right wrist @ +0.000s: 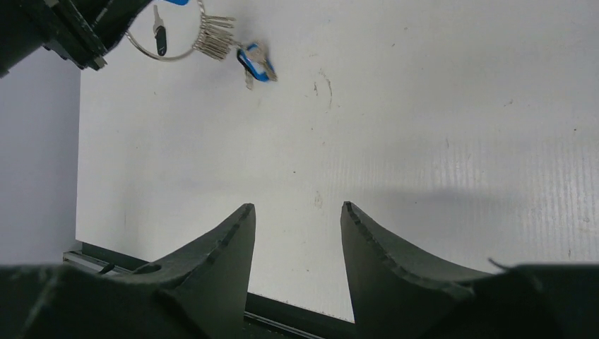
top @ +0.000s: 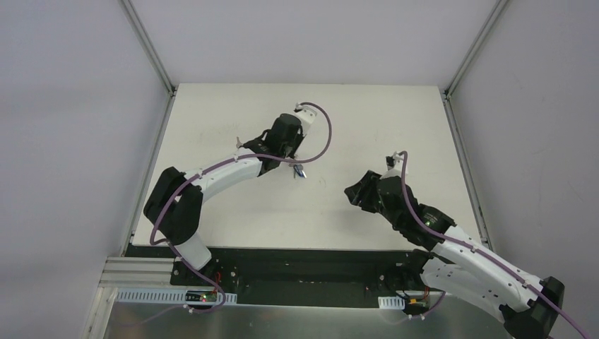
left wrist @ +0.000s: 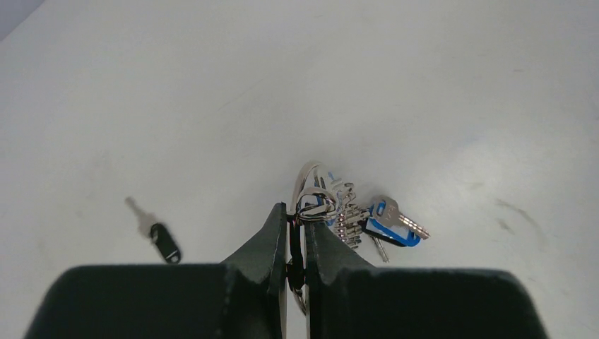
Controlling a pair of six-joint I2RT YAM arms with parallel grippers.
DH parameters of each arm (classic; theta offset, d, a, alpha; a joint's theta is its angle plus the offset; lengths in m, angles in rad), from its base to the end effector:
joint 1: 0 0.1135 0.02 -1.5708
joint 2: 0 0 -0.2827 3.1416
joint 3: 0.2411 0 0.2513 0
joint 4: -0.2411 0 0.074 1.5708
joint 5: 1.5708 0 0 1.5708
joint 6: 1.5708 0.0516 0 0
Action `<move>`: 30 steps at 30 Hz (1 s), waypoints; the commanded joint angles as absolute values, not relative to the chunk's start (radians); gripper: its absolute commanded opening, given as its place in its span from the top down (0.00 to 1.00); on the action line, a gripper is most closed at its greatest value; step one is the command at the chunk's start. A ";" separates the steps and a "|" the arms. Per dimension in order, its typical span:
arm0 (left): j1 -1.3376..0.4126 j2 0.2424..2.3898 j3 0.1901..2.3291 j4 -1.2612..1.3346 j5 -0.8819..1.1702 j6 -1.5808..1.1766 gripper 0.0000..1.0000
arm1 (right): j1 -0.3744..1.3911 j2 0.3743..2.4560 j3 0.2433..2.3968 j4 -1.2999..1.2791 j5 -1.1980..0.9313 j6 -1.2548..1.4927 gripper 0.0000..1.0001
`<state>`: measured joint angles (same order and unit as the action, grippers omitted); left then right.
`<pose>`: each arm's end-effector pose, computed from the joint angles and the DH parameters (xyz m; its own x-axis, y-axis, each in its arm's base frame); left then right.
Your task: Put the keys on the keyring
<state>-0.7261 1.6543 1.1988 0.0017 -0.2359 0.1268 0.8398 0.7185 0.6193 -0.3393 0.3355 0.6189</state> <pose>0.3077 -0.2571 0.2873 -0.2634 0.3983 -0.8786 0.5260 0.8228 0.2153 0.1242 0.1130 0.2830 -0.5233 0.2370 -0.8186 -0.2461 0.8776 0.4114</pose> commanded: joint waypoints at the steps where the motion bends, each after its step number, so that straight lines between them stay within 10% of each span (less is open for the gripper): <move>1: -0.671 1.625 1.172 0.003 -0.537 0.203 1.00 | 0.832 0.738 0.605 -0.289 0.340 0.599 0.49; 12: -0.834 1.859 1.323 -0.109 -0.778 0.345 1.00 | 0.827 0.731 0.587 -0.272 0.332 0.584 0.47; 17: -0.998 2.165 1.572 -0.230 -0.810 0.336 0.54 | 0.824 0.699 0.582 -0.295 0.334 0.597 0.45; 20: -1.046 2.226 1.648 -0.232 -0.756 0.303 0.03 | 0.825 0.659 0.581 -0.323 0.349 0.599 0.45; 30: -1.049 1.991 1.648 -0.232 -0.510 0.198 0.01 | 0.824 0.485 0.598 -0.409 0.395 0.586 0.44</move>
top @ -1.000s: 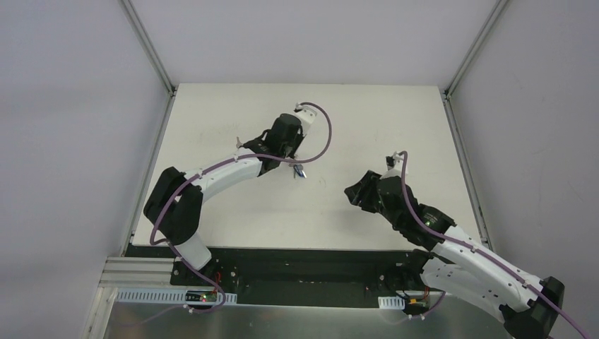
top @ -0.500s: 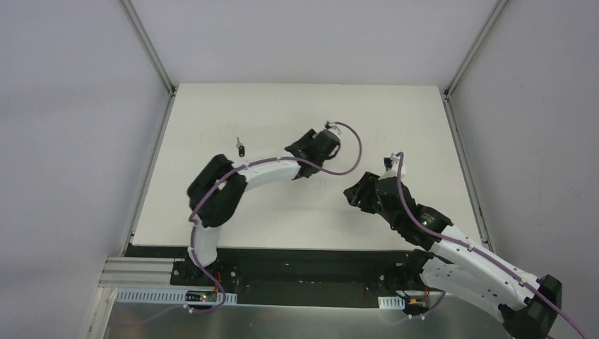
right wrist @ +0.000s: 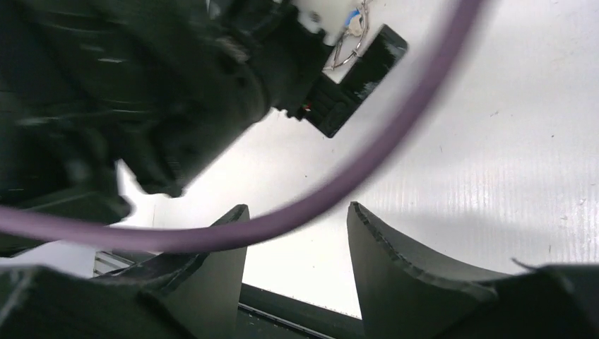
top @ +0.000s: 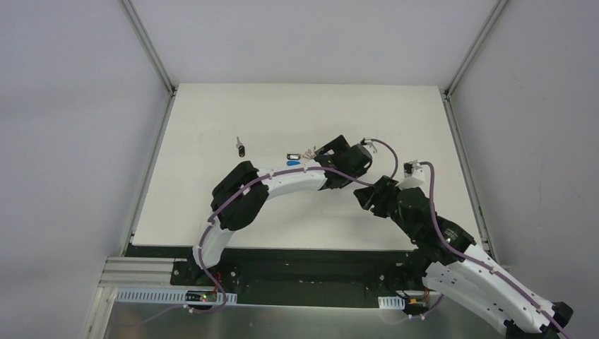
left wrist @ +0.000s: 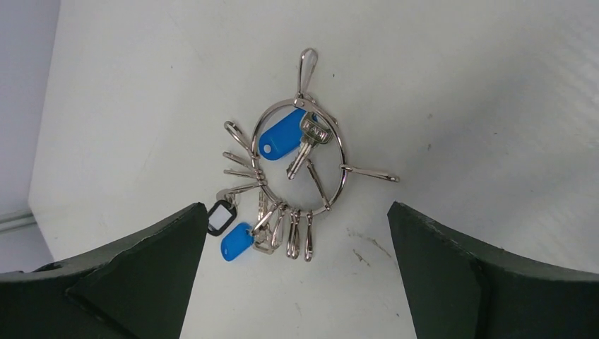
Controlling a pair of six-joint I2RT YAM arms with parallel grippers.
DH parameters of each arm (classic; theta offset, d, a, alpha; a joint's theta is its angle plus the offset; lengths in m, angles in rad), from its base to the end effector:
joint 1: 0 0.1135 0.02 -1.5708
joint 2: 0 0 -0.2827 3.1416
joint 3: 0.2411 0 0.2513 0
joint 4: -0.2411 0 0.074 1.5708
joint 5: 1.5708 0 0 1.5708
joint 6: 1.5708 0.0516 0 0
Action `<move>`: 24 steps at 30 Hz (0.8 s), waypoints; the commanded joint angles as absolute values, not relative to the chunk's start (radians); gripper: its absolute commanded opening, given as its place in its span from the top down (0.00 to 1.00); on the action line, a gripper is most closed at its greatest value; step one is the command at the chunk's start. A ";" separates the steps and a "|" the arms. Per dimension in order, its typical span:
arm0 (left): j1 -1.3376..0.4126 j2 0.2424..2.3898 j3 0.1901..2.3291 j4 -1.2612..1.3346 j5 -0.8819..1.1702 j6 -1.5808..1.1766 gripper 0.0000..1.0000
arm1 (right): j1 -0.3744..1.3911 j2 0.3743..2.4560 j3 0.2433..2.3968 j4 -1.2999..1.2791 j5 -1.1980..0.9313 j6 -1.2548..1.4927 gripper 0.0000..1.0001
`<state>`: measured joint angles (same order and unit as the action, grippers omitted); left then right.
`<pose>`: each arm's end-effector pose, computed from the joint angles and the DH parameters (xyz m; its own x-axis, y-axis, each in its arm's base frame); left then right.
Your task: Put the keys on the keyring
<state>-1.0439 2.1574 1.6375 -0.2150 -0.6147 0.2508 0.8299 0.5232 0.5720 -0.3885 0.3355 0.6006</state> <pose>0.2793 -0.4209 0.2019 -0.2048 0.7552 -0.6227 0.5593 0.6124 0.5587 0.1014 0.0857 0.2857 -0.4609 0.2868 -0.8398 -0.2748 0.8537 0.4423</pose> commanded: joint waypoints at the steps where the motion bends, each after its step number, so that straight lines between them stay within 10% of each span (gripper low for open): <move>1: -1.049 1.973 1.643 -0.232 -0.506 0.194 0.01 | 0.823 0.480 0.604 -0.412 0.398 0.583 0.44; 24: -0.941 1.130 1.006 -0.260 -0.512 -0.145 0.01 | 0.810 1.099 0.842 -0.189 0.279 0.505 0.43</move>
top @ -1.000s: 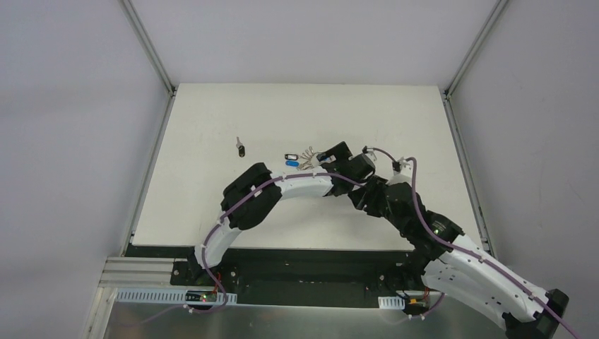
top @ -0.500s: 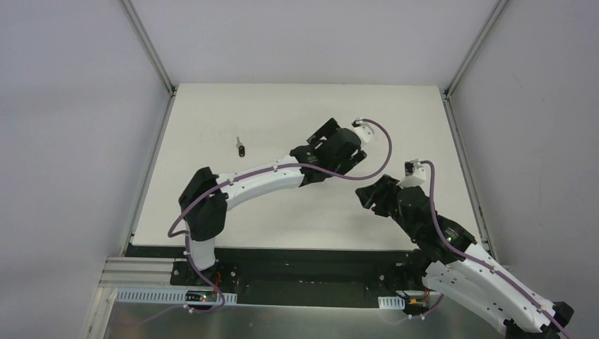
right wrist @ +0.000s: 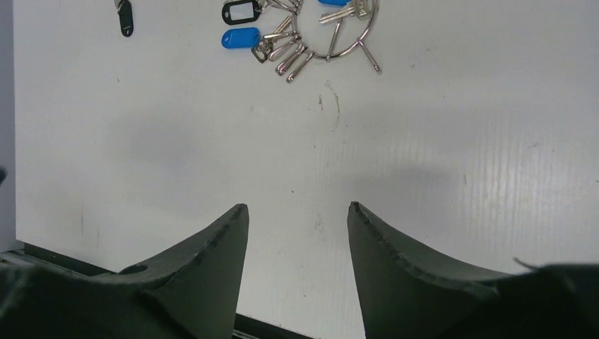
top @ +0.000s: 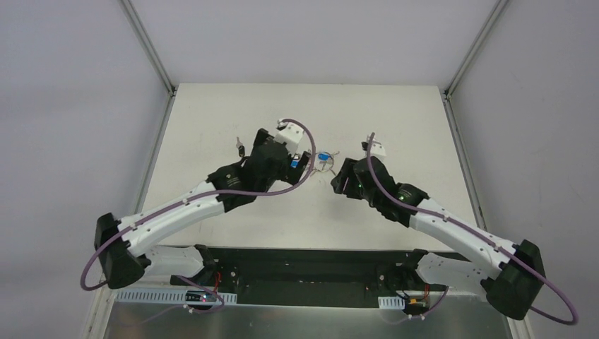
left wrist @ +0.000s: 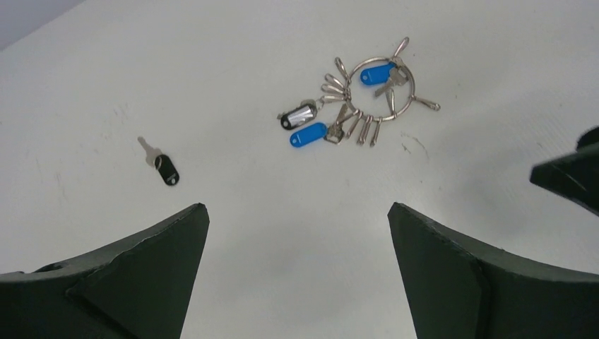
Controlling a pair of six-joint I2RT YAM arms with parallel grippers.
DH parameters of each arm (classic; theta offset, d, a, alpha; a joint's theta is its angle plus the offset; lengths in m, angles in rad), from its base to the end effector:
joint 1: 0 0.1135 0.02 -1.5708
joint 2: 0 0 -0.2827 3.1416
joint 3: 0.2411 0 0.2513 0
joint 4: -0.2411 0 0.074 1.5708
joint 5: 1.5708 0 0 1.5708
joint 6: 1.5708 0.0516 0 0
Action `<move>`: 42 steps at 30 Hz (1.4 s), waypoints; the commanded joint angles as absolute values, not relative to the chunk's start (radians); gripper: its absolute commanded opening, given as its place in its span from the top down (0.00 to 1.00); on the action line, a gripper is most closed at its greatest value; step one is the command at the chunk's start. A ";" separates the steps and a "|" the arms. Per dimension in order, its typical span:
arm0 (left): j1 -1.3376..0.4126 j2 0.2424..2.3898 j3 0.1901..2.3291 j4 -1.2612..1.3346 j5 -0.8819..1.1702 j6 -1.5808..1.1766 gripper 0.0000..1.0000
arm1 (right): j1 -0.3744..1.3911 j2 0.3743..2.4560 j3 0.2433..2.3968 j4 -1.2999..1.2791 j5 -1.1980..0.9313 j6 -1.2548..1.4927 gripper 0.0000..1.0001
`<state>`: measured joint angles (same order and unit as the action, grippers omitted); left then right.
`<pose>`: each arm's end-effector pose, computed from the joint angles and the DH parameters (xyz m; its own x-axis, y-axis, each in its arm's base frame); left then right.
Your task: Put the keys on the keyring
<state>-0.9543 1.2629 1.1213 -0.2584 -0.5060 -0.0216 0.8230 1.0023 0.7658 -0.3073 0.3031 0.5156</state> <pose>0.1905 -0.2255 0.3615 -0.2349 0.2989 -0.9249 0.4506 0.8766 0.1688 0.1640 0.1542 0.2891 -0.5655 0.0823 -0.8206 -0.2842 0.9146 0.2876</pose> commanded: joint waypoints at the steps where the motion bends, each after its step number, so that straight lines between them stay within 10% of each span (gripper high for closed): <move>1: -0.933 1.101 0.968 -0.254 -0.498 -0.160 0.01 | 0.805 1.141 0.866 -0.180 0.276 0.518 0.44; 13: -0.908 0.819 0.526 0.023 -0.319 -0.257 0.01 | 0.799 1.623 1.116 -0.179 0.226 0.658 0.53; 42: -0.907 0.739 0.425 0.042 -0.278 -0.235 0.01 | 0.783 1.935 1.272 -0.234 0.397 0.743 0.72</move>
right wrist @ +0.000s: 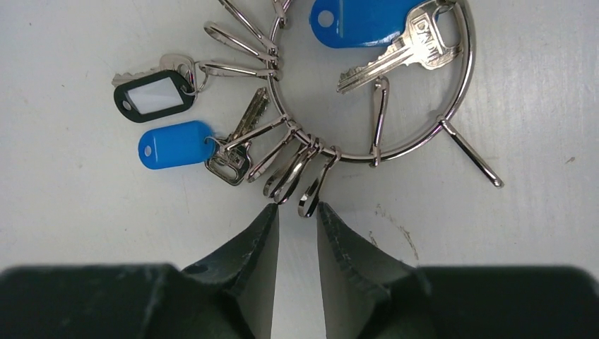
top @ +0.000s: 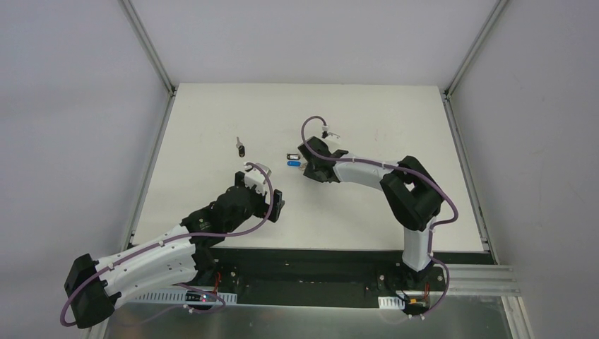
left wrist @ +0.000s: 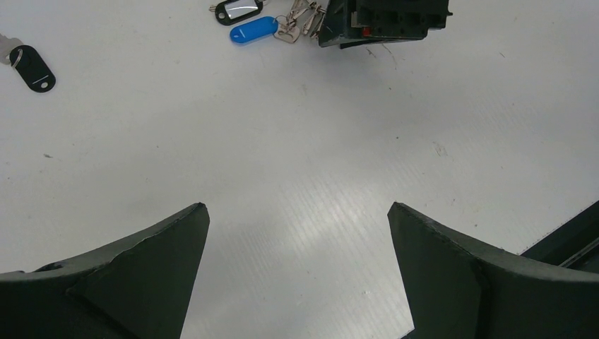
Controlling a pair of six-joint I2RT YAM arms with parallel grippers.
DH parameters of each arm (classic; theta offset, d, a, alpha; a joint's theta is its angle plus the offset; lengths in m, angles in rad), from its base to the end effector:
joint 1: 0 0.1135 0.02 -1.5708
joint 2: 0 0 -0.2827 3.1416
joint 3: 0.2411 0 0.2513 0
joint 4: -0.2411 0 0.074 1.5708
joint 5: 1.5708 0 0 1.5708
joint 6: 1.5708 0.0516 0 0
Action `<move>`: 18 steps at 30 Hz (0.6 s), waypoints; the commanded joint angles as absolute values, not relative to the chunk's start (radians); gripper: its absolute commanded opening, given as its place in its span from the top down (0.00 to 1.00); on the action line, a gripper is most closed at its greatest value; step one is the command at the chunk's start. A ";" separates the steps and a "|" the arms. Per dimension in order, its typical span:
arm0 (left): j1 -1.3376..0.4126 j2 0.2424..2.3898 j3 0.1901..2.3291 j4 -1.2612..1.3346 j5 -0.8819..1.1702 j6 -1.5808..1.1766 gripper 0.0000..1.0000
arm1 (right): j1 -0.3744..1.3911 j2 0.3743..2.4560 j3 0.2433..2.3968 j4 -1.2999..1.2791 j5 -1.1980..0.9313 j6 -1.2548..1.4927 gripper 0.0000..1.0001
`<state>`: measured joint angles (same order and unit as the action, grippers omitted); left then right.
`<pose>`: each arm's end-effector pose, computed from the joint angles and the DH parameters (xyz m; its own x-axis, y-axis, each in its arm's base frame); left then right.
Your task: Put the keys on the keyring
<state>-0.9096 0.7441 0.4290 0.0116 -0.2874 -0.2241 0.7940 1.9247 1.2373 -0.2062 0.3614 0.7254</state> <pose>0.1224 -0.1335 0.2495 -0.3102 0.0517 -0.9493 0.5352 0.8347 -0.1295 0.3083 0.2876 0.1749 -0.7483 0.1240 -0.6517 -0.0205 0.9776 0.2095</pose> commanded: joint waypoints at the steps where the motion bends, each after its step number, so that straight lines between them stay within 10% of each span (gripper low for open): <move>1: -0.907 0.739 0.425 0.043 -0.276 -0.235 0.01 | 0.782 1.935 1.272 -0.235 0.397 0.743 0.72; 18: -0.908 0.756 0.426 0.046 -0.285 -0.241 0.01 | 0.767 1.865 1.197 -0.225 0.400 0.736 0.75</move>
<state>-0.9096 0.7517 0.4290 0.0185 -0.2878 -0.2253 0.7776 1.9118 1.2179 -0.2100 0.3672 0.7296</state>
